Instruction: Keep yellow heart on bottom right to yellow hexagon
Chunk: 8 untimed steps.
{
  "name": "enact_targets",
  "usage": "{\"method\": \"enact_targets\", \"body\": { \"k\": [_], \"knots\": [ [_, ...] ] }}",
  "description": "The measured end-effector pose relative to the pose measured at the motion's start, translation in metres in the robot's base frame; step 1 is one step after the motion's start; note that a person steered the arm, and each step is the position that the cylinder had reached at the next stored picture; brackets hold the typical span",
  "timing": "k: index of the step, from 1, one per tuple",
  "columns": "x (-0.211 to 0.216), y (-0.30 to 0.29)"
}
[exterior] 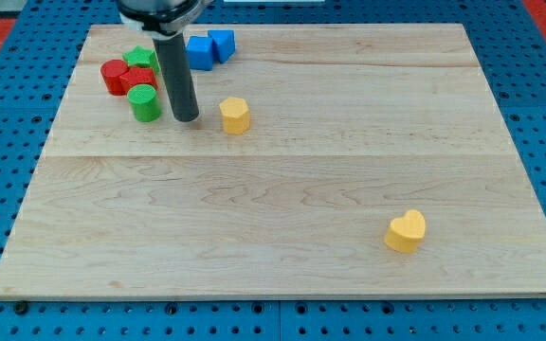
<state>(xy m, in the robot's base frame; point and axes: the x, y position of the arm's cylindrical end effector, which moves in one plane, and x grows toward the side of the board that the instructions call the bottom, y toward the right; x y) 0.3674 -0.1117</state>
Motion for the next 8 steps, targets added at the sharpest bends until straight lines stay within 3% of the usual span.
{"method": "enact_targets", "body": {
  "k": [1, 2, 3, 4, 5, 6, 7, 8],
  "knots": [
    [0.015, 0.059],
    [0.044, 0.060],
    [0.148, 0.070],
    [0.226, 0.178],
    [0.232, 0.280],
    [0.195, 0.296],
    [0.193, 0.227],
    [0.242, 0.231]
  ]
}}
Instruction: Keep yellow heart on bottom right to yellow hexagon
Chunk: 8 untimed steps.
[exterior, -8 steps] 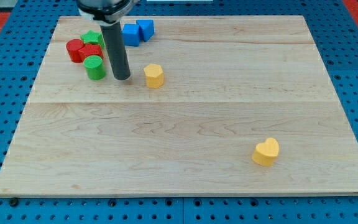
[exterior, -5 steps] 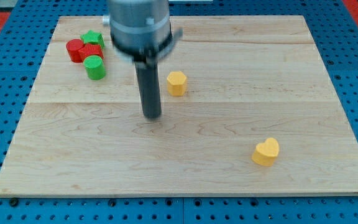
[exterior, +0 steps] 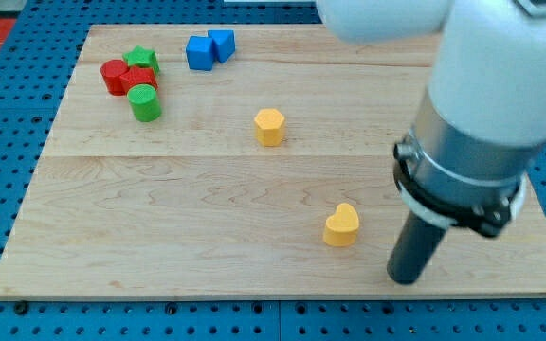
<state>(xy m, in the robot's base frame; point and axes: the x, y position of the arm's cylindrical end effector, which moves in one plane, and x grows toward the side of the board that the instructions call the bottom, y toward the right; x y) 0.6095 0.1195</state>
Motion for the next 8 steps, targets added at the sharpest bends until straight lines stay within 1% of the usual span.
{"method": "enact_targets", "body": {
  "k": [1, 2, 3, 4, 5, 6, 7, 8],
  "knots": [
    [-0.038, -0.040],
    [-0.083, -0.042],
    [-0.116, -0.068],
    [-0.097, -0.071],
    [-0.101, -0.097],
    [-0.149, -0.122],
    [-0.139, -0.138],
    [-0.183, -0.234]
  ]
}}
